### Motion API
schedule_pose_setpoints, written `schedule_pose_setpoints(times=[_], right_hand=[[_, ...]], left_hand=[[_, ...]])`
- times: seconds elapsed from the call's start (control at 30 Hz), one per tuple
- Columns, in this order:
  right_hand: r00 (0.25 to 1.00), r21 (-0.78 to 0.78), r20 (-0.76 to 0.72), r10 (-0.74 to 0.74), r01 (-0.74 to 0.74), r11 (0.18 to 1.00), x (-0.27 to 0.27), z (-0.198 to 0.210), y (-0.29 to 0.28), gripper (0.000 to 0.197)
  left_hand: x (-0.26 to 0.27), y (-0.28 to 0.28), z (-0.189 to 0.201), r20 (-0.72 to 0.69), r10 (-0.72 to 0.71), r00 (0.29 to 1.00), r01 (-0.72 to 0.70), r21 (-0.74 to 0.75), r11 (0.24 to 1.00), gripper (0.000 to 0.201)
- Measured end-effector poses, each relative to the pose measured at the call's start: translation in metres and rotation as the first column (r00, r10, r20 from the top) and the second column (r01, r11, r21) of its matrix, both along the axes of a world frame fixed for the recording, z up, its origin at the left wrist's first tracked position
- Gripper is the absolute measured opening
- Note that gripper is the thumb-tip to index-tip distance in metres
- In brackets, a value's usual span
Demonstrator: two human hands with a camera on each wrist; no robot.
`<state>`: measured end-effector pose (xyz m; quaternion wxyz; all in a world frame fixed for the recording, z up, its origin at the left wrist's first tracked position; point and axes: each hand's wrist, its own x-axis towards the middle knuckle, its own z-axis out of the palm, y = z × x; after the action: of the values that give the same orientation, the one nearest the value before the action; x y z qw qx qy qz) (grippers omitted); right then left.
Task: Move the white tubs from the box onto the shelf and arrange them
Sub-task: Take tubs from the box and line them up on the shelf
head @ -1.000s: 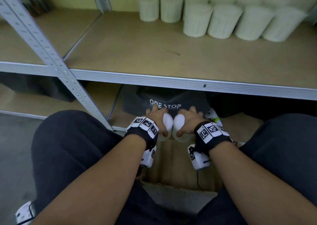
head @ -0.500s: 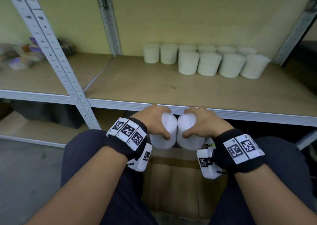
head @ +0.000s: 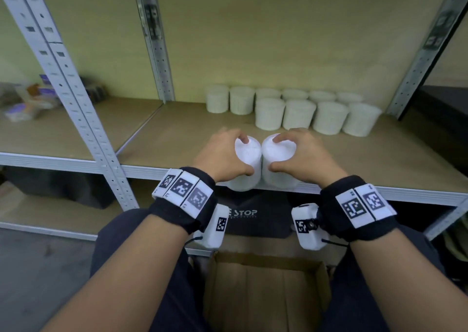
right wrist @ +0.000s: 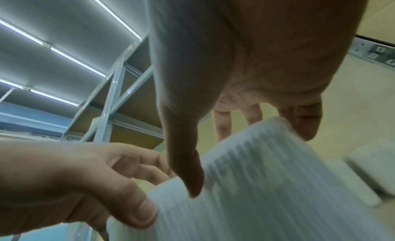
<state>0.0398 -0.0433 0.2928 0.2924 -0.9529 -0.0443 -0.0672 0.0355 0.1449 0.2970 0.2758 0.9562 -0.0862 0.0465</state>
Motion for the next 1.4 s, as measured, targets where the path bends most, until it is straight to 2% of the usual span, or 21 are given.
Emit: schedule_pose_setpoints(times=[0.2,0.47,0.6,0.63,0.7,0.77,0.83,0.9,1.17,1.4], right_hand=[[0.998,0.015,-0.053,0.017,-0.016,1.000,0.024,-0.023,-0.001,0.059],[0.997,-0.034,-0.069,0.047,-0.050,0.998,0.034,-0.026,-0.004,0.059],[0.983,-0.092,-0.167,0.081,-0.097,0.991,0.027,-0.022,-0.007,0.071],[0.986,-0.095,-0.146,0.087,-0.102,0.990,0.024,-0.022,-0.008,0.073],[0.998,-0.053,-0.014,0.064,-0.065,0.997,0.018,-0.021,-0.011,0.066],[0.996,-0.030,0.082,0.038,-0.036,0.999,0.017,-0.021,-0.013,0.049],[0.996,-0.094,0.073,0.058,-0.051,0.994,0.017,-0.019,-0.013,0.032],[0.996,-0.119,0.050,0.070,-0.063,0.991,0.018,-0.013,-0.014,0.025],[0.996,-0.163,0.015,0.092,-0.088,0.983,0.034,-0.006,-0.011,0.023],[0.990,-0.235,0.044,0.137,-0.123,0.964,0.063,-0.005,0.001,0.027]], left_hand=[[0.023,-0.002,-0.024,0.026,0.017,1.000,-0.016,-0.041,0.999,0.047],[0.033,0.001,-0.031,0.063,-0.002,0.998,0.004,-0.028,1.000,0.046],[0.031,0.002,-0.031,0.063,-0.021,0.998,0.018,0.042,0.999,0.051],[0.028,0.003,-0.031,0.084,-0.013,0.996,0.008,0.054,0.999,0.052],[0.023,0.005,-0.031,0.148,0.000,0.989,-0.006,0.043,0.999,0.047],[0.019,0.007,-0.031,0.192,-0.005,0.981,-0.001,0.033,0.999,0.035],[0.018,0.008,-0.029,0.194,-0.029,0.981,0.021,0.047,0.999,0.026],[0.018,0.008,-0.028,0.189,-0.050,0.981,0.038,0.067,0.997,0.024],[0.030,0.012,-0.027,0.194,-0.047,0.980,0.035,0.068,0.997,0.022],[0.054,0.017,-0.027,0.225,-0.014,0.974,-0.002,0.074,0.997,0.022]])
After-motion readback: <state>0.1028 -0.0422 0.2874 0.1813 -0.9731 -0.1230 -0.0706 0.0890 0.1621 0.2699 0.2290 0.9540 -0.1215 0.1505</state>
